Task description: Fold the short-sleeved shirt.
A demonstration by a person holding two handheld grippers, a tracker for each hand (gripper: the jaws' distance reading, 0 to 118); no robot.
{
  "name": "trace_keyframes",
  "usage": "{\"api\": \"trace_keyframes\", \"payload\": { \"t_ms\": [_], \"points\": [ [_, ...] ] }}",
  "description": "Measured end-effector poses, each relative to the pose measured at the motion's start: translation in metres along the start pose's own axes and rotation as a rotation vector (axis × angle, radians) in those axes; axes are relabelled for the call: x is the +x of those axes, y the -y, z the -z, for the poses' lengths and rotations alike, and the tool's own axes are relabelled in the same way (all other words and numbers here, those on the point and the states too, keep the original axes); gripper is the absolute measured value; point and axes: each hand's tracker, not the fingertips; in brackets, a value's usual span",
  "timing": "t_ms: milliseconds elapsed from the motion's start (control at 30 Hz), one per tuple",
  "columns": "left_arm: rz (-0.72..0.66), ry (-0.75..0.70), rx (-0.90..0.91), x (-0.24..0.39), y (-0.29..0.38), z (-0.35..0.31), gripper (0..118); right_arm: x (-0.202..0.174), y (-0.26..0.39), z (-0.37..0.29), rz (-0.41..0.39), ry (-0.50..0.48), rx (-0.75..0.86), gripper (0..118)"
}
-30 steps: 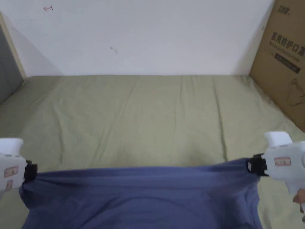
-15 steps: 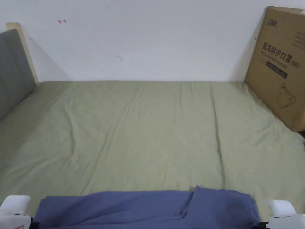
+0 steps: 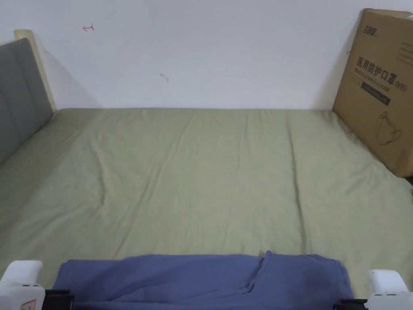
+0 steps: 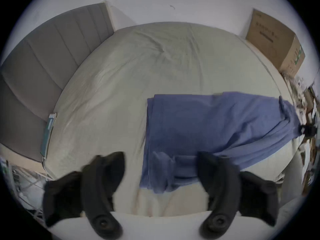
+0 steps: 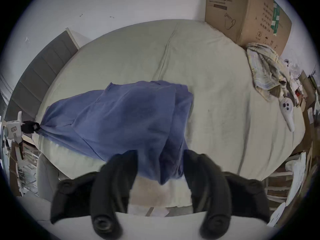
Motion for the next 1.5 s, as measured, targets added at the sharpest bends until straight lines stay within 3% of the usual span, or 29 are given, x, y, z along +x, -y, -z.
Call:
{"api": "trace_keyframes", "payload": {
  "t_ms": [167, 200, 233, 267, 300, 400, 567, 667, 800, 1100, 1133, 1167, 1233, 1267, 1300, 1500],
  "points": [
    [-0.125, 0.085, 0.127, -0.003, -0.009, -0.035, 100, -0.014, -0.021, -0.033, 0.05, -0.039, 0.181, 63],
    [-0.137, 0.096, 0.151, -0.002, -0.011, -0.042, 91, -0.021, -0.026, -0.041, 0.042, -0.038, 0.222, 61],
    [-0.149, 0.113, 0.181, -0.001, -0.013, -0.05, 71, -0.029, -0.032, -0.048, 0.029, -0.04, 0.269, 50],
    [-0.154, 0.126, 0.203, 0.003, -0.014, -0.058, 40, -0.038, -0.037, -0.054, 0.016, -0.044, 0.309, 25],
    [-0.157, 0.118, 0.214, 0.005, -0.015, -0.063, 0, -0.047, -0.041, -0.057, 0.023, -0.037, 0.338, 3],
    [-0.146, 0.099, 0.224, 0.014, -0.015, -0.073, 0, -0.078, -0.049, -0.062, 0.02, -0.1, 0.399, 1],
    [-0.097, 0.131, 0.225, 0.025, -0.009, -0.087, 0, -0.144, -0.05, -0.068, -0.107, 0.068, 0.627, 1],
    [-0.103, 0.128, 0.227, 0.022, -0.005, -0.089, 0, -0.169, -0.054, -0.069, -0.083, -0.002, 0.696, 1],
    [-0.134, 0.153, 0.221, 0.011, 0.0, -0.088, 0, -0.194, -0.053, -0.071, -0.143, 0.054, 0.787, 1],
    [-0.188, 0.192, 0.208, -0.023, 0.006, -0.075, 0, -0.226, -0.056, -0.063, -0.162, 0.129, 0.867, 1],
    [-0.202, 0.22, 0.196, -0.03, 0.005, -0.07, 2, -0.227, -0.058, -0.06, -0.164, 0.128, 0.859, 1],
    [-0.232, 0.244, 0.166, -0.036, 0.005, -0.064, 14, -0.228, -0.06, -0.057, -0.162, 0.127, 0.848, 1],
    [-0.283, 0.291, 0.114, -0.049, 0.006, -0.045, 71, -0.23, -0.063, -0.052, -0.146, 0.116, 0.817, 1],
    [-0.318, 0.322, 0.09, -0.055, 0.009, -0.034, 93, -0.23, -0.065, -0.049, -0.142, 0.113, 0.806, 1],
    [-0.346, 0.34, 0.062, -0.059, 0.011, -0.024, 107, -0.231, -0.066, -0.047, -0.14, 0.114, 0.795, 1],
    [-0.525, 0.459, -0.034, -0.086, 0.026, 0.044, 108, -0.234, -0.071, -0.033, -0.167, 0.129, 0.734, 1]
  ]
}}
